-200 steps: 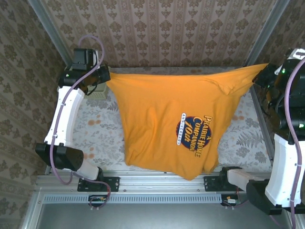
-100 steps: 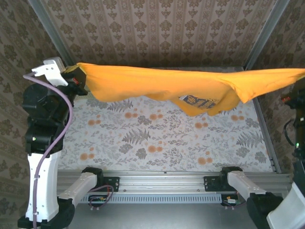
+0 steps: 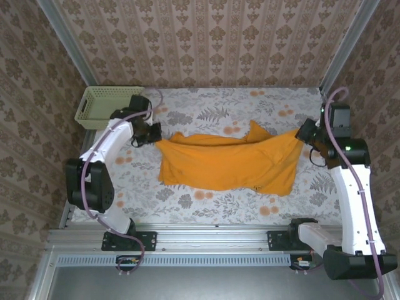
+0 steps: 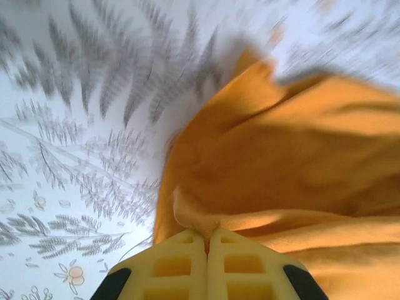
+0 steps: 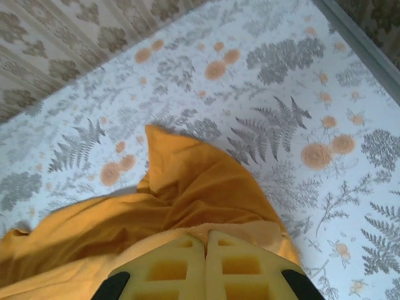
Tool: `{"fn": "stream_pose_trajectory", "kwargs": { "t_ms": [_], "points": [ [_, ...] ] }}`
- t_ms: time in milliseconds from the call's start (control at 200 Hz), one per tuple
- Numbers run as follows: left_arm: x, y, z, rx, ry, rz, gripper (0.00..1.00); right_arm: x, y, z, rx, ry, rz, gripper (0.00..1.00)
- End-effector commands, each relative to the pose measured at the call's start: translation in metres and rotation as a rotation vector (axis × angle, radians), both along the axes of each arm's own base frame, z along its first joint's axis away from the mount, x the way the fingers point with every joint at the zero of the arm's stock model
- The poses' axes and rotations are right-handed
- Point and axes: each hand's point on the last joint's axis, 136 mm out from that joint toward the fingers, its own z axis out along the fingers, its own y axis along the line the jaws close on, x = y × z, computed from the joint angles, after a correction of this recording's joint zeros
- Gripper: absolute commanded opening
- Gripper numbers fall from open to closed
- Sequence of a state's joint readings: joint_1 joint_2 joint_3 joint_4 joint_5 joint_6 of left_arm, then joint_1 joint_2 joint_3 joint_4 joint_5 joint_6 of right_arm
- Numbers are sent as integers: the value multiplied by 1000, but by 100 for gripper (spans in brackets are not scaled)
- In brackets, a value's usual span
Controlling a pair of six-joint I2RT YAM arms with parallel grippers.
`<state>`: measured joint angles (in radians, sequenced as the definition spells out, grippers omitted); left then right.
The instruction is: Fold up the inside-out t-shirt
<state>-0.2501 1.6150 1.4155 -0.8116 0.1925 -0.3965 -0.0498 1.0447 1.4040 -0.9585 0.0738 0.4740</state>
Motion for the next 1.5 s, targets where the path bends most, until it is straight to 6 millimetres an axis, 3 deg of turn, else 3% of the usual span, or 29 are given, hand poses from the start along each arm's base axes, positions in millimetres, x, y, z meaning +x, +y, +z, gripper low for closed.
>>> {"fn": "stream_pose_trajectory", "kwargs": {
  "t_ms": [0, 75, 180, 240, 320, 415, 520, 595, 735, 800, 855, 930, 1050, 1180, 1240, 1285, 1355, 1495],
  "points": [
    [5, -12, 179, -120, -468, -34, 0, -34, -10, 149, -82, -387, -38, 0],
    [-19, -15, 253, -159, -699, -56, 0, -70, -23, 205, -161, -497, -108, 0],
    [-69, -3, 323, -233, -961, -39, 0, -130, -35, 261, -228, -655, -199, 0],
    [-93, 7, 338, -256, -1056, -18, 0, -158, -37, 279, -245, -733, -226, 0],
    [-107, 19, 334, -233, -1085, 4, 0, -174, -36, 285, -257, -772, -223, 0],
    [-101, 20, 307, -189, -1037, 4, 0, -161, -33, 269, -248, -724, -196, 0],
    [-85, 14, 262, -150, -918, -3, 0, -130, -27, 225, -203, -619, -148, 0],
    [-73, 3, 216, -136, -796, -39, 0, -105, -19, 178, -155, -525, -102, 0],
    [-52, -4, 94, -37, -416, -34, 0, -72, -13, 85, -83, -320, -72, 0],
    [-49, 0, 56, 6, -264, -23, 0, -64, -13, 63, -73, -262, -68, 0],
    [-46, 2, 49, 13, -216, -18, 0, -61, -13, 62, -78, -255, -67, 0],
    [-43, 3, 72, -15, -292, -17, 0, -64, -16, 80, -104, -290, -74, 0],
    [-50, 2, 147, -84, -550, -31, 0, -82, -19, 129, -149, -401, -87, 0],
    [-89, 13, 233, -153, -902, -12, 0, -118, -25, 176, -190, -537, -132, 0],
    [-113, 21, 259, -194, -1045, -4, 0, -138, -28, 190, -202, -598, -156, 0],
    [-127, 27, 269, -210, -1114, 11, 0, -151, -28, 196, -207, -635, -168, 0],
    [-135, 36, 268, -198, -1134, 38, 0, -162, -30, 197, -209, -658, -180, 0],
    [-121, 39, 240, -119, -1006, 57, 0, -151, -31, 177, -207, -589, -178, 0]
  ]
}}
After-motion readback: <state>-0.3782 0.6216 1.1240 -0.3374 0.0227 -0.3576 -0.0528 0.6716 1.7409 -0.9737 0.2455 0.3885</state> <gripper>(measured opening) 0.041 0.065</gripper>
